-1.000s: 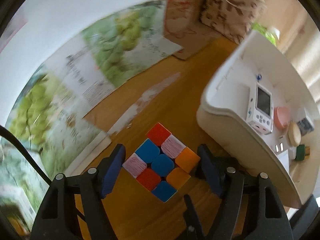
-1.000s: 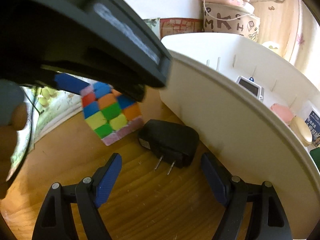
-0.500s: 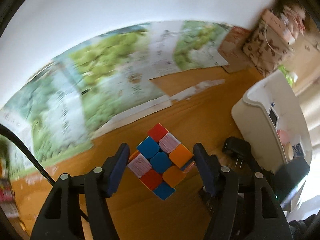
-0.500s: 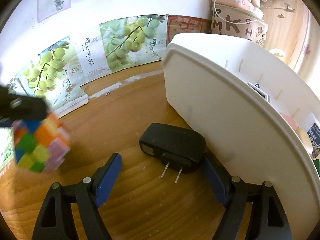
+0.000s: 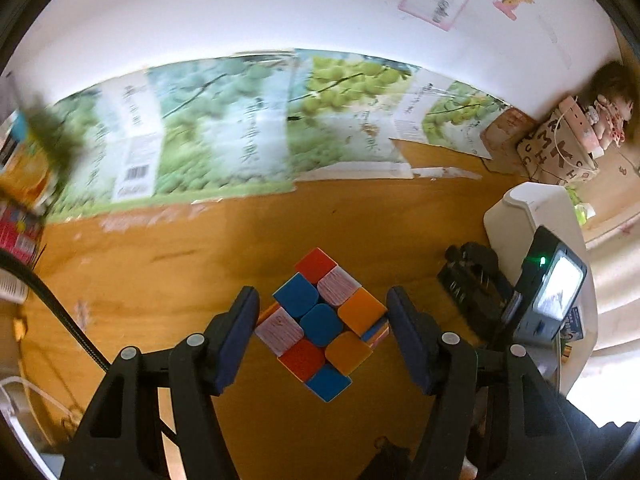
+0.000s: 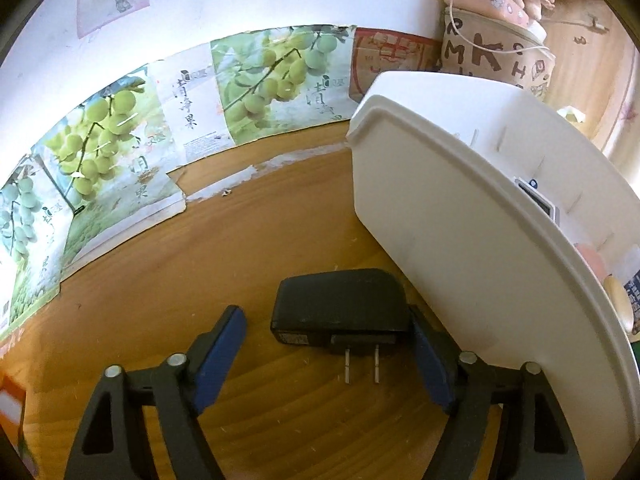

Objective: Organize rigid objects
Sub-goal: 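Grasp the Rubik's cube with the left tool while the right tool grasps the black charger, then lift and carry the Rubik's cube and black charger over the white tray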

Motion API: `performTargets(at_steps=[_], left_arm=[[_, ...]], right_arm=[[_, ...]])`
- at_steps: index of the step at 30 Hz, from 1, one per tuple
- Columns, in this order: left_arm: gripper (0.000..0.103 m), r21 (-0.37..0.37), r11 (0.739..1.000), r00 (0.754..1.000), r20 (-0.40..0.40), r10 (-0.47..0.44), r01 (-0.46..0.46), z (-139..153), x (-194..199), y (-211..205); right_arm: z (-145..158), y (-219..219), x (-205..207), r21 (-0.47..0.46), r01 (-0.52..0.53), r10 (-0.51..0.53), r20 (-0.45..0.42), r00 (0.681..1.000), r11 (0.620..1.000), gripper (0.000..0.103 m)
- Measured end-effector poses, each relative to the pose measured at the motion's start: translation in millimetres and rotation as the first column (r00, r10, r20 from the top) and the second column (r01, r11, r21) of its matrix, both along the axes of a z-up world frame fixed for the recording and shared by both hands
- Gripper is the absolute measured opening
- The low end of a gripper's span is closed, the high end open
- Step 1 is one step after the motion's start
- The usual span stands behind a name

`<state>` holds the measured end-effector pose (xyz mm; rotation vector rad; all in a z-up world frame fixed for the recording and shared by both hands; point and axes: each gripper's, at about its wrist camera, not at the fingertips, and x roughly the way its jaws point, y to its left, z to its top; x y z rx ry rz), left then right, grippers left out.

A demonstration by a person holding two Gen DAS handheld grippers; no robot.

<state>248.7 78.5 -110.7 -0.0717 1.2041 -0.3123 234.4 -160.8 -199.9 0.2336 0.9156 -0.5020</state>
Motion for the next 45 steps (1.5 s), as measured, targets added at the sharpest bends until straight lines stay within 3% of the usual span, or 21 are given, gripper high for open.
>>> performTargets(at_steps=[3, 16, 27, 35, 45], left_arm=[[0.069, -0.013, 1.0, 0.999, 0.028, 0.025, -0.025, 2.3, -13.6, 12.2], [0.069, -0.077, 0.988, 0.99, 0.029, 0.139, -0.136, -8.6, -64.1, 35.5], [0.069, -0.13, 0.977, 0.976, 0.119, 0.182, -0.166, -10.9, -89.8, 30.2], [0.069, -0.176, 0.972, 0.968, 0.171, 0.184, -0.153, -5.4, -97.4, 18.8], [0.069, -0.224, 0.967, 0.953, 0.244, 0.178, -0.123, 16.0, -106.7, -14.8]], right_arm=[[-0.4, -0.6, -0.3, -0.021, -0.03, 0.03, 0.024, 0.999, 0.999, 0.063], [2.9, 17.3, -40.2, 0.042, -0.155, 0.157, -0.061, 0.986, 0.987, 0.063], [21.0, 37.1, -98.0, 0.18, -0.289, 0.314, -0.128, 0.941, 0.94, 0.063], [57.7, 38.4, -141.3, 0.149, -0.46, 0.474, -0.072, 0.878, 0.875, 0.063], [96.2, -0.2, -178.1, 0.192, -0.584, 0.58, 0.086, 0.81, 0.789, 0.063]])
